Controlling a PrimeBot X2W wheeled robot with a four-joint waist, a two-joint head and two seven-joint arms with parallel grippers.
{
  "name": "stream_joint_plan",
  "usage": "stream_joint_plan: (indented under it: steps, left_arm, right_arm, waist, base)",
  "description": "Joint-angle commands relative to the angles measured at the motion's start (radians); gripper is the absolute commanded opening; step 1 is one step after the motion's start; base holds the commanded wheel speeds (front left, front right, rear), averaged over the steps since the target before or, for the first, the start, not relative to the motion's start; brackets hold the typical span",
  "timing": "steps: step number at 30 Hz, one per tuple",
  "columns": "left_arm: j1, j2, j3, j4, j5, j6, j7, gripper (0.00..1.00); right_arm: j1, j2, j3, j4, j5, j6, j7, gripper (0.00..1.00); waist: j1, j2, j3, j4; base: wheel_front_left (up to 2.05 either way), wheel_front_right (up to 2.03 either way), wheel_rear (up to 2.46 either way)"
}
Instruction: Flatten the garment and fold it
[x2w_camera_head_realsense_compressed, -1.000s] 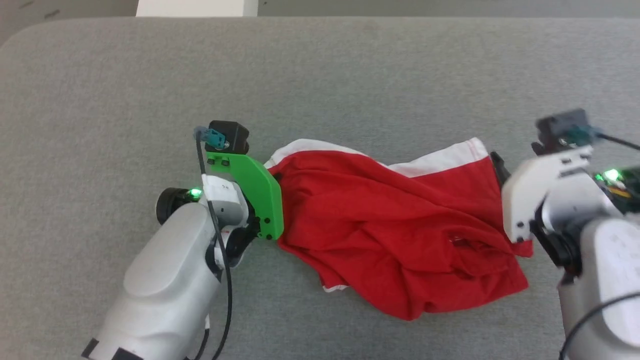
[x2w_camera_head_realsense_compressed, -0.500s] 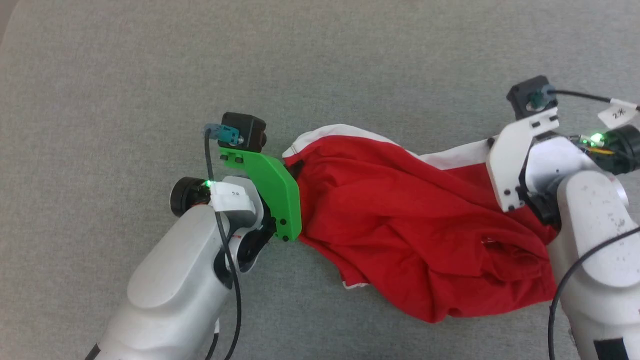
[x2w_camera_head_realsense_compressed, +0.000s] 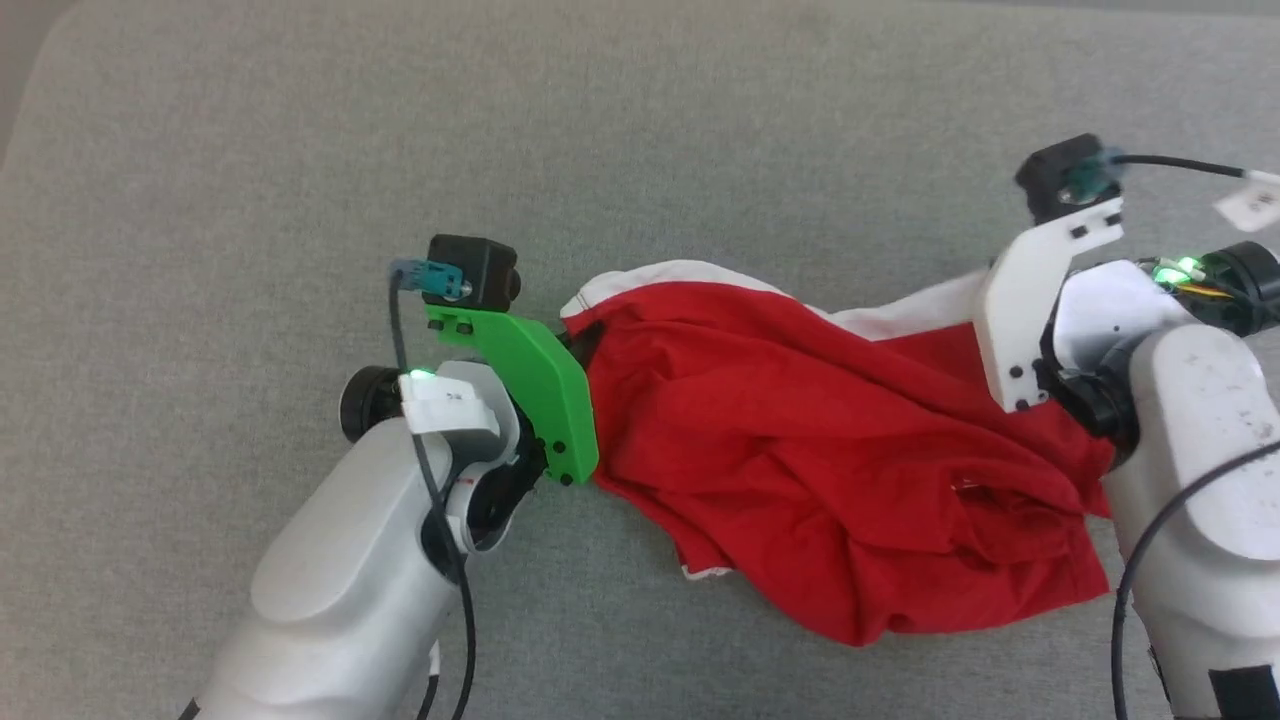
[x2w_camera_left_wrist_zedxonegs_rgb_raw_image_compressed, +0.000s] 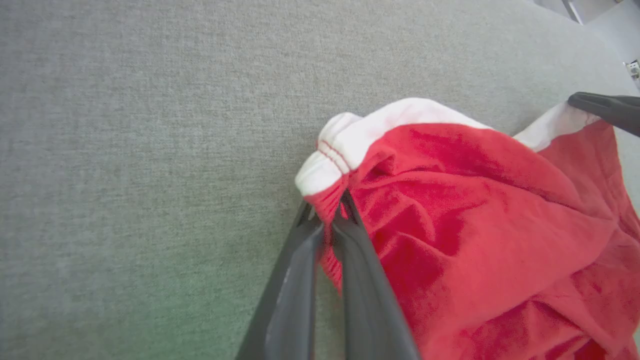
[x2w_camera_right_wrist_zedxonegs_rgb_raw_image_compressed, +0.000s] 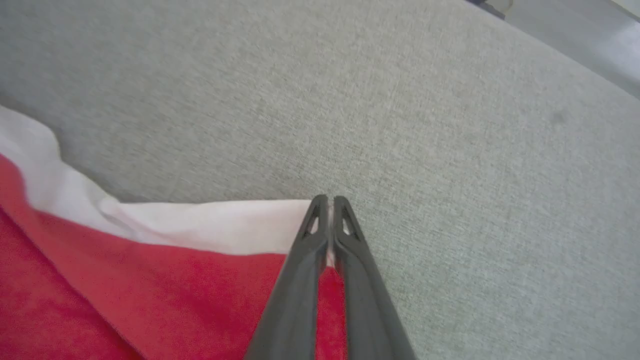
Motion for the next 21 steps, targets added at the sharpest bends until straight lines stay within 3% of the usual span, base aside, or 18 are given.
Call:
stream_joint_plan:
  steps: [1,5,13,21]
  left_arm:
    - [0.013,-0.007,0.017,0.002,-0.02,-0.011,-0.018,0.0]
    - [0.004,-0.022,0.06,0.006,-0.067,-0.029,-0.047,0.0]
    - [-0.155,0.0,0.124,0.042,-0.099,-0.083,-0.045,0.0]
    - [-0.409,0.024,0.203,0.155,-0.074,-0.063,-0.077,0.0]
  right_arm:
    - [0.006,0.006,-0.009,-0.026,0.037,-0.001,-0.025,0.0]
    - [-0.003,0.01,-0.036,-0.088,0.126,-0.001,-0.057,0.0]
    - [-0.116,0.022,-0.135,-0.175,0.296,-0.001,-0.055,0.0]
    - [-0.33,0.068,-0.203,-0.119,0.321,-0.001,-0.038,0.0]
  waist:
    - [-0.0001,0.0,-0.044,-0.009]
    - [-0.0001,0.0,-0.098,-0.018]
    - [-0.0001,0.0,-0.156,-0.033]
    - [-0.0001,0.0,-0.101,-0.065]
  base:
    - [0.0,0.0,0.0]
    - [0.0,0.0,0.0]
    - [0.0,0.0,0.0]
    - [0.0,0.0,0.0]
